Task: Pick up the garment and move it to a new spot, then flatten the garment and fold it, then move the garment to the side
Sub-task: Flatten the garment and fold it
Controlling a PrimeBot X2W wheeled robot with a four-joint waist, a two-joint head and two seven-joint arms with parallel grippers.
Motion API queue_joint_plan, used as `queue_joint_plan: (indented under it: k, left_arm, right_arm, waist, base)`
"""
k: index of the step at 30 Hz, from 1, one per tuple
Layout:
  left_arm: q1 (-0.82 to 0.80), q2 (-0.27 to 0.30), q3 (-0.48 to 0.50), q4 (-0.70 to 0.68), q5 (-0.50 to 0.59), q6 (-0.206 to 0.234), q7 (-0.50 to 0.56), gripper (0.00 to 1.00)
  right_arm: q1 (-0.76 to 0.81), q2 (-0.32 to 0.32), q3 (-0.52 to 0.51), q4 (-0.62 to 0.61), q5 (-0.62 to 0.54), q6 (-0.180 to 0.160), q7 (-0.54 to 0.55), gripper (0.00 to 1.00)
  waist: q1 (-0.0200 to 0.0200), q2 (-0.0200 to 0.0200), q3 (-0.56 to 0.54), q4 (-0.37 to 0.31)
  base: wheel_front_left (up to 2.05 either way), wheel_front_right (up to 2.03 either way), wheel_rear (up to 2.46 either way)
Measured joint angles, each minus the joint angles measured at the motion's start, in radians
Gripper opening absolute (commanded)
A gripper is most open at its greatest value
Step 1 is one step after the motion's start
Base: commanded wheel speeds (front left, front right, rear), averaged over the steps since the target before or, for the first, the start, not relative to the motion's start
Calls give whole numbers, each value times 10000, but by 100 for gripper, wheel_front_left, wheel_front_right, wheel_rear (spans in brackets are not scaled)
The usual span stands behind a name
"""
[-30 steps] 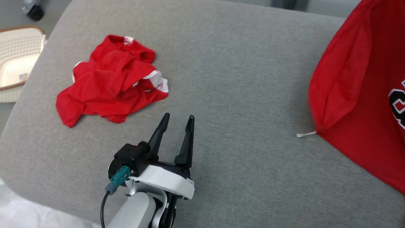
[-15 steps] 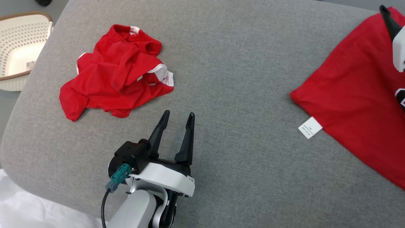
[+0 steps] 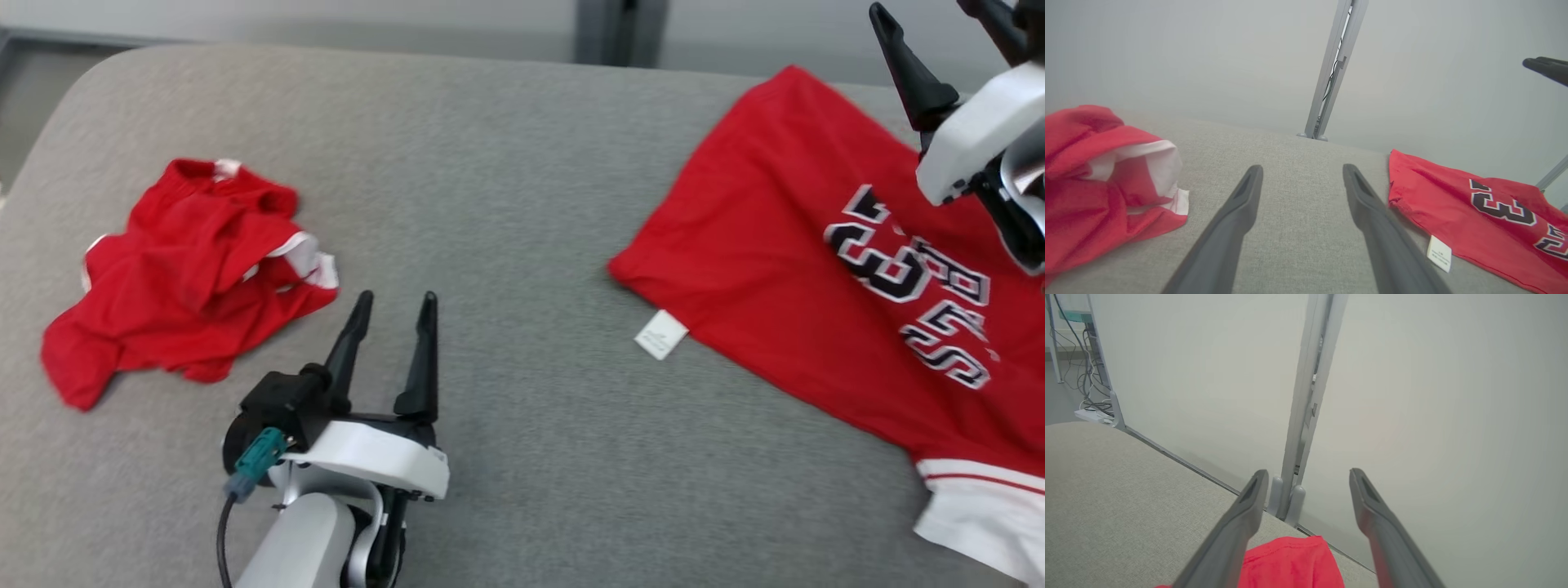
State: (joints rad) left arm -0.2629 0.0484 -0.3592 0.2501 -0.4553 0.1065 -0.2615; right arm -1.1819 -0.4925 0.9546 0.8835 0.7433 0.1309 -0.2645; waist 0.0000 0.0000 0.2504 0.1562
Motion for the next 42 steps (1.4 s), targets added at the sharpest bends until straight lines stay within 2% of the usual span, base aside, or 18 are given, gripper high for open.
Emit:
queue_joint_plan:
  k: [4, 7, 12, 16, 20, 23, 29, 33, 34, 42]
  left_arm:
    - [205, -2, 554, 71, 224, -90, 0, 100]
    - [372, 0, 890, 113, 334, -151, 0, 100]
    - [567, -2, 1409, 148, 437, -219, 2, 100]
    - [704, -2, 1818, 153, 546, -278, 0, 100]
    - [737, 4, 2079, 226, 631, -368, 0, 100]
    - [735, -2, 2144, 303, 685, -443, 0, 100]
    - [562, 6, 2063, 857, 848, -652, 0, 100]
    - [7, -19, 1336, 2675, 942, -1141, 0, 100]
    - [-553, -25, 1164, 3599, 777, -1300, 2, 100]
    - [-2592, -2, 1041, 6190, -213, -1231, 650, 100]
  right_arm:
    - [1814, -79, -2163, -1429, -479, -2, -2, 100]
    - [3350, 119, -3513, -2533, -1187, -2, 0, 100]
    - [5896, 878, -5716, -4105, -1827, -2, -2, 100]
    - [7437, 1697, -6567, -4867, -2220, -4, -2, 100]
    - [8268, 2332, -7035, -5338, -2255, -2, -2, 100]
    - [8832, 2458, -7171, -5572, -2683, -2, -2, 100]
    - [9040, 2575, -7010, -5728, -2794, -2, -2, 100]
    - [9030, 2671, -6941, -5772, -2884, -2, -2, 100]
    - [9030, 2638, -6865, -5722, -3233, -2, -2, 100]
    - [9043, 2855, -6985, -5522, -3900, 0, -2, 100]
  waist:
    - [0, 0, -380, -795]
    - [0, 0, -657, -1357]
    - [0, 0, -1049, -2181]
    - [0, 0, -1234, -2779]
    - [0, 0, -1321, -3274]
    - [0, 0, -1340, -3562]
    - [0, 0, -1195, -3904]
    - [0, 0, -1038, -4156]
    - [0, 0, -919, -4257]
    - [0, 0, -473, -4666]
  base:
    - [0, 0, 0]
    - [0, 0, 0]
    - [0, 0, 0]
    - [0, 0, 0]
    - [0, 0, 0]
    - [0, 0, 0]
    - [0, 0, 0]
    - [0, 0, 0]
    - [0, 0, 0]
    - [0, 0, 0]
